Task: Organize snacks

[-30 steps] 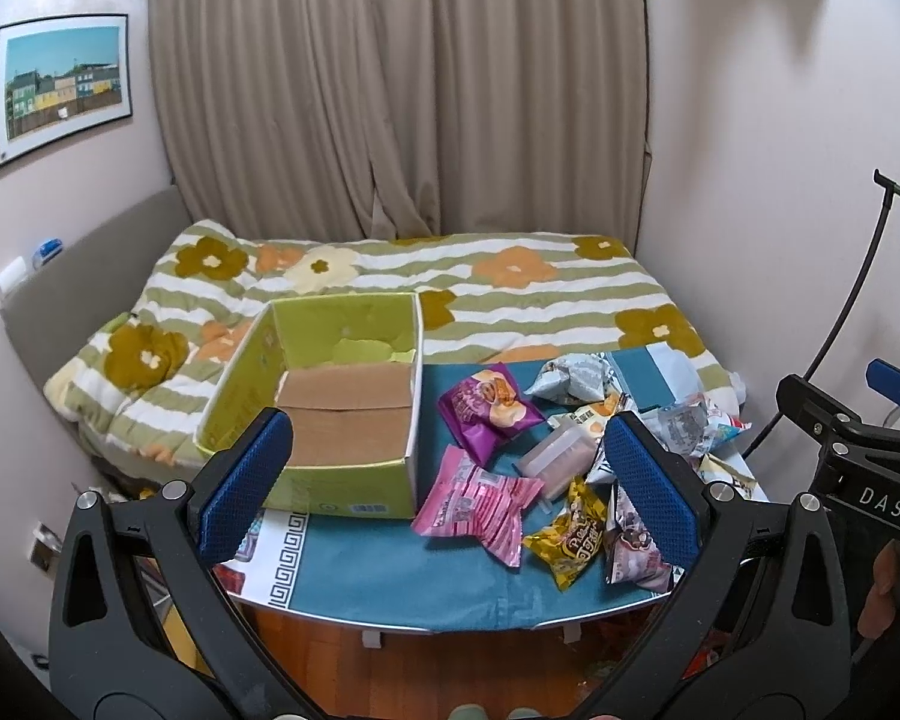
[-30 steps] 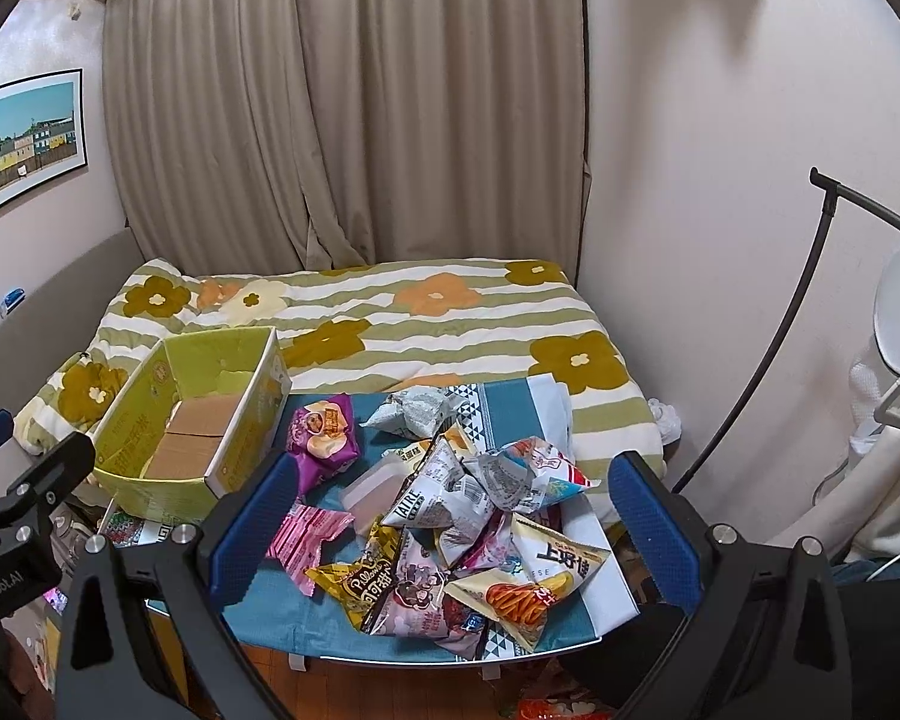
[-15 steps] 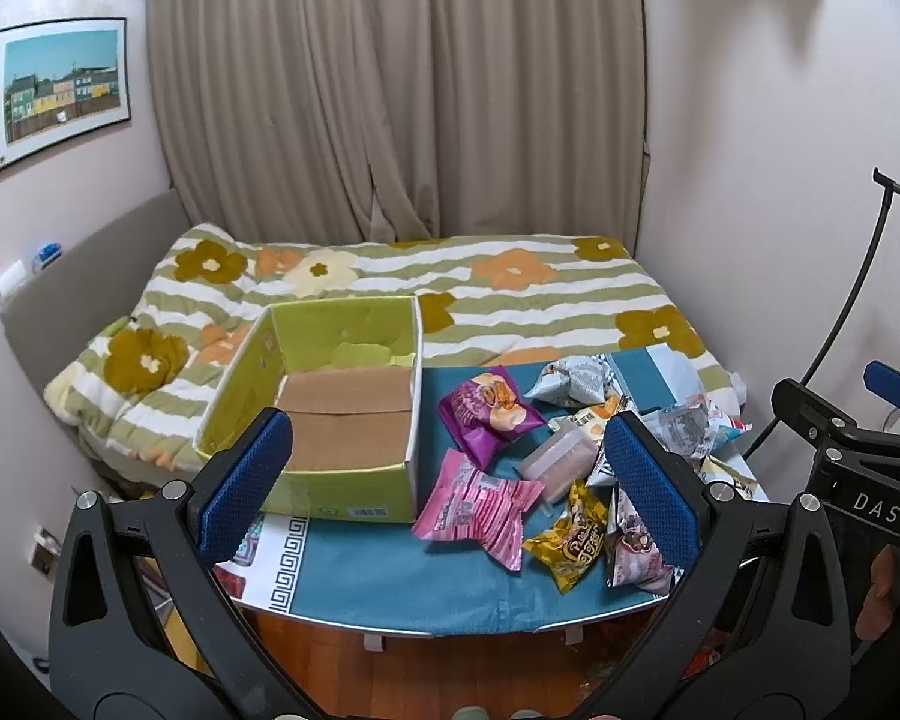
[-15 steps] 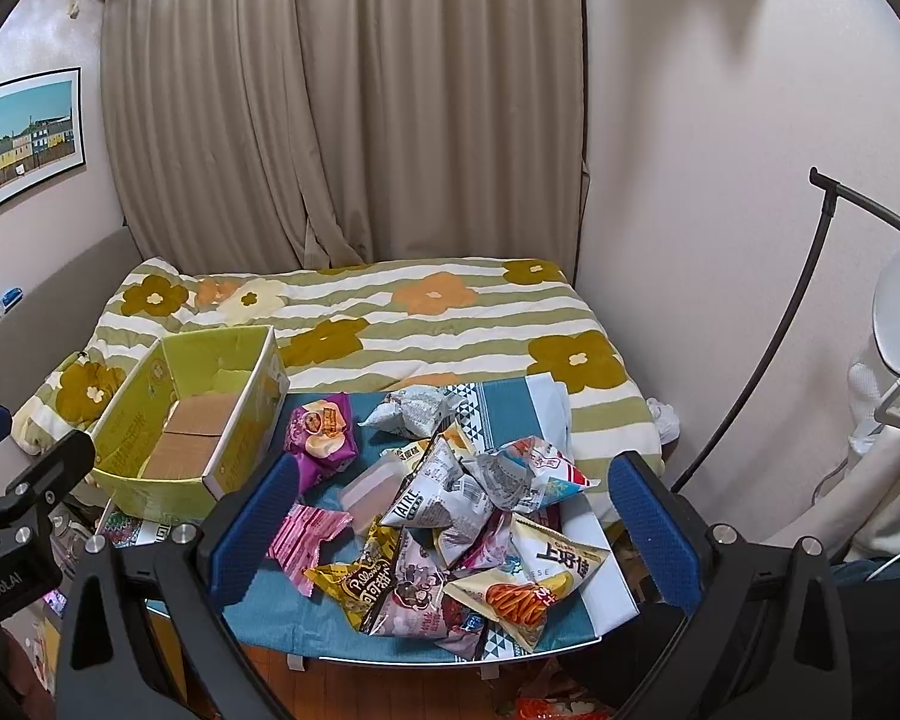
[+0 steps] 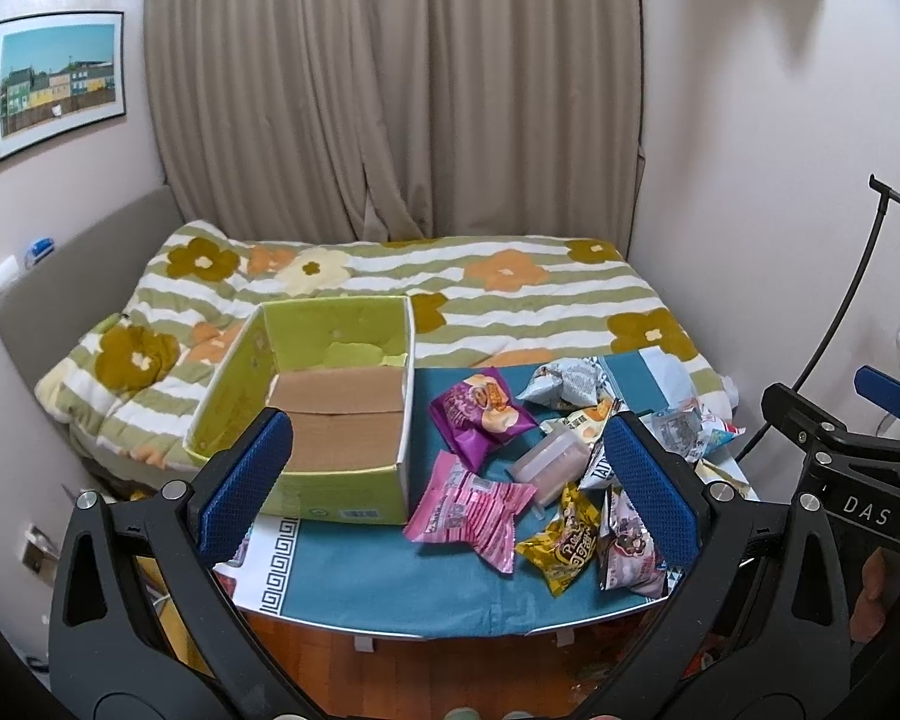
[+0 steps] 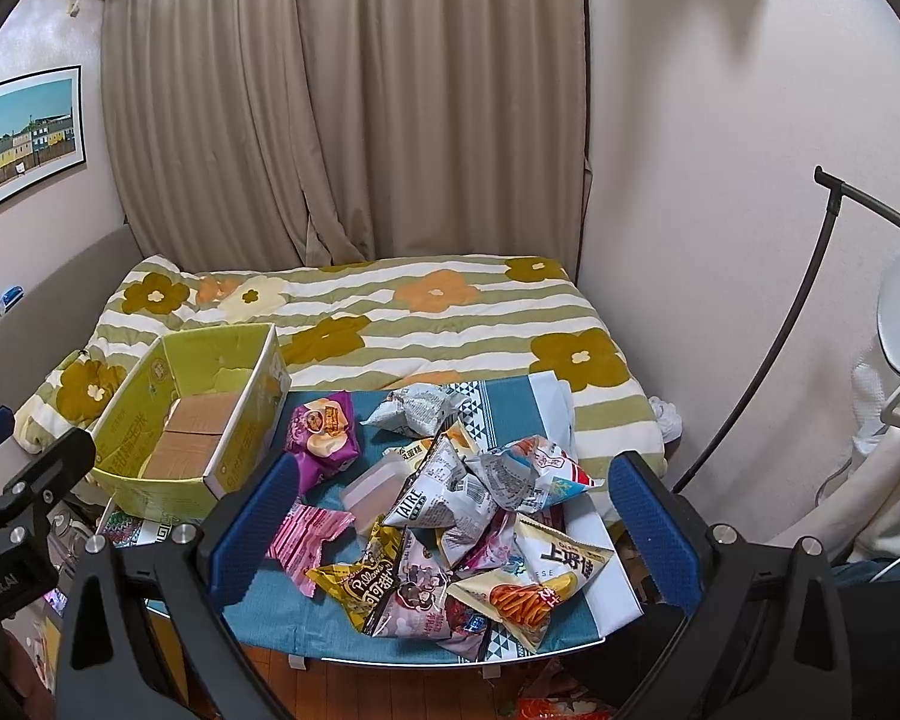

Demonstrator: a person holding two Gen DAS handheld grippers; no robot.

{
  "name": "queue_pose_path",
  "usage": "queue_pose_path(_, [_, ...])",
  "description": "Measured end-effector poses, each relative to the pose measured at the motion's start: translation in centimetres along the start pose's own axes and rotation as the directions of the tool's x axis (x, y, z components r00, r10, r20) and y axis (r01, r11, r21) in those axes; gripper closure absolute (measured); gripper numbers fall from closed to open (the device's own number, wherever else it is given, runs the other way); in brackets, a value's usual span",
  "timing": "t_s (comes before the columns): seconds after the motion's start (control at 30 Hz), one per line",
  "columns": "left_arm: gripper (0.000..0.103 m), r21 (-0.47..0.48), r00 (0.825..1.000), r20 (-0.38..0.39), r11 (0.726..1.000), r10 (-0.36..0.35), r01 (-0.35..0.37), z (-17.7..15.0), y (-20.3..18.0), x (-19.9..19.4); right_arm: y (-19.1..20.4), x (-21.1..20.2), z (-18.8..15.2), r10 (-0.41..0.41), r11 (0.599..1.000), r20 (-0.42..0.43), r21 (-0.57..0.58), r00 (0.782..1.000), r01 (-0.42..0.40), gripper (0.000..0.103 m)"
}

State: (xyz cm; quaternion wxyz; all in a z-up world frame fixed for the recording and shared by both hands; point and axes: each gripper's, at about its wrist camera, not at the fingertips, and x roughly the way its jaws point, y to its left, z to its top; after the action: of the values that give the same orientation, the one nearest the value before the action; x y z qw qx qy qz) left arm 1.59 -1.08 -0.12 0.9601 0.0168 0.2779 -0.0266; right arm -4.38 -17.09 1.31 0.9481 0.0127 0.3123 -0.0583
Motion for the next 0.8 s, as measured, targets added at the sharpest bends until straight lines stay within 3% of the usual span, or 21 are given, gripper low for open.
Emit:
queue_pose_path(0.6, [0.0, -0.013, 1.0, -0.011, 1.0, -0.013, 0.013, -0.4, 0.0, 0.4, 0.1, 0.0, 0.1, 0.001, 1.0, -0.001, -0.003, 1.0, -0.001, 0.0])
queue_pose_path(0.8, [0.0, -0.031, 0.998, -0.064, 0.999, -0.017, 0.016, -0.5, 0.2, 1.0, 0.1, 0.3, 0.1, 0.008, 1.0, -0.021, -0.001, 1.0, -0.008, 0.0])
